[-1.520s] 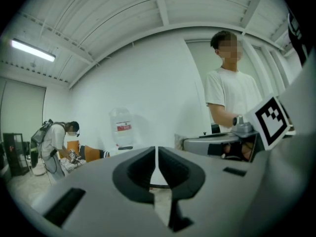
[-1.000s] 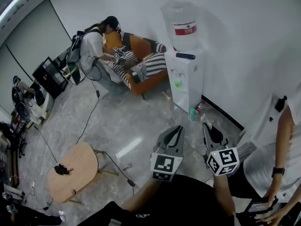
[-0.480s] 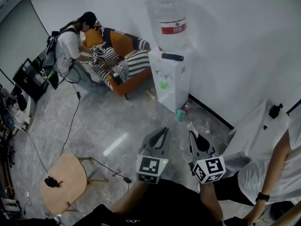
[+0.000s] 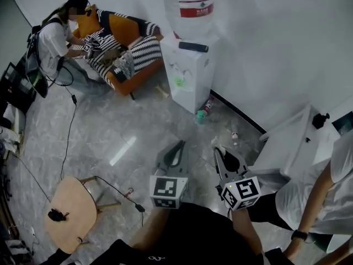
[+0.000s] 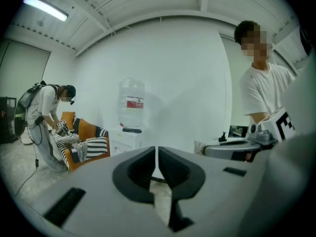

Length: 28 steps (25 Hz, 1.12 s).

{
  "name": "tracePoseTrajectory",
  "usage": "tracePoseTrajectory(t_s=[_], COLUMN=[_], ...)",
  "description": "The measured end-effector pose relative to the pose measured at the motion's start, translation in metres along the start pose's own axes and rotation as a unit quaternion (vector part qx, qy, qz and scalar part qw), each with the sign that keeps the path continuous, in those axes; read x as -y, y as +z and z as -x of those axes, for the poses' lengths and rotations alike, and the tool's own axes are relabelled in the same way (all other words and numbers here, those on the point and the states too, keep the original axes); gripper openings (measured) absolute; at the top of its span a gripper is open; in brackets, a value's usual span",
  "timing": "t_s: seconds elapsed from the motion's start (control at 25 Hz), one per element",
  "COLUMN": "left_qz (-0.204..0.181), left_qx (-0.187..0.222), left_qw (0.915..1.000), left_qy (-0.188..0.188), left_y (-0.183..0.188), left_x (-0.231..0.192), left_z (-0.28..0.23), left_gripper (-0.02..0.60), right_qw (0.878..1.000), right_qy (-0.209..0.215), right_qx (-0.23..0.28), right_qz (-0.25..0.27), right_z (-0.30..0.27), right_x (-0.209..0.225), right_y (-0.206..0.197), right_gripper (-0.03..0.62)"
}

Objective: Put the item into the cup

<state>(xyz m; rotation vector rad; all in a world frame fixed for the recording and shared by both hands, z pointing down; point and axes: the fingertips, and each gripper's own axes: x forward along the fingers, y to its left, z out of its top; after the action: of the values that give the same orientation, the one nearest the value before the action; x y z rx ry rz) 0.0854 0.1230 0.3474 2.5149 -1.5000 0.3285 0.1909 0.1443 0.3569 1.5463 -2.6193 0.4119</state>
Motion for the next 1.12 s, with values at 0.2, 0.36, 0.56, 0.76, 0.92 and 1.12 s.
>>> tracePoseTrajectory(t_s=[0.2,0.36,0.56,0.76,0.92,1.12], left_qz=[0.015,0.028,0.034,0.027,0.026,0.029], left_qx=[-0.007,-0.013,-0.025,-0.03,-0.029,-0.017], left_qw=[0.9999,0.9995,0.9991,0.9992,0.9992,0.9994], left_qy=[0.003,0.002,0.0,0.001,0.004,0.009], left_y=[-0.002,-0.004,-0.004,0.007,0.017,0.03], left_x=[-0.024,-0.041,-0.072,-0.109,-0.139,-0.172], left_z=[-0.018,-0.036,-0.058,-0.077,-0.089,-0.104], left_gripper=[0.026,0.026,0.026,0.026,0.026,0.026], right_qw=[1.0,0.999,0.999,0.999,0.999,0.999], right_qy=[-0.002,-0.004,-0.006,-0.003,0.006,0.015], right_qx=[-0.021,-0.038,-0.05,-0.047,-0.042,-0.044], right_qz=[0.005,0.008,0.006,-0.004,0.0,0.015], right_z=[-0.025,-0.044,-0.082,-0.126,-0.163,-0.198], right_x=[0.001,0.005,0.007,0.004,-0.003,-0.01], right_y=[0.001,0.001,0.004,0.014,0.026,0.036], right_gripper=[0.034,0.034,0.034,0.034,0.034,0.034])
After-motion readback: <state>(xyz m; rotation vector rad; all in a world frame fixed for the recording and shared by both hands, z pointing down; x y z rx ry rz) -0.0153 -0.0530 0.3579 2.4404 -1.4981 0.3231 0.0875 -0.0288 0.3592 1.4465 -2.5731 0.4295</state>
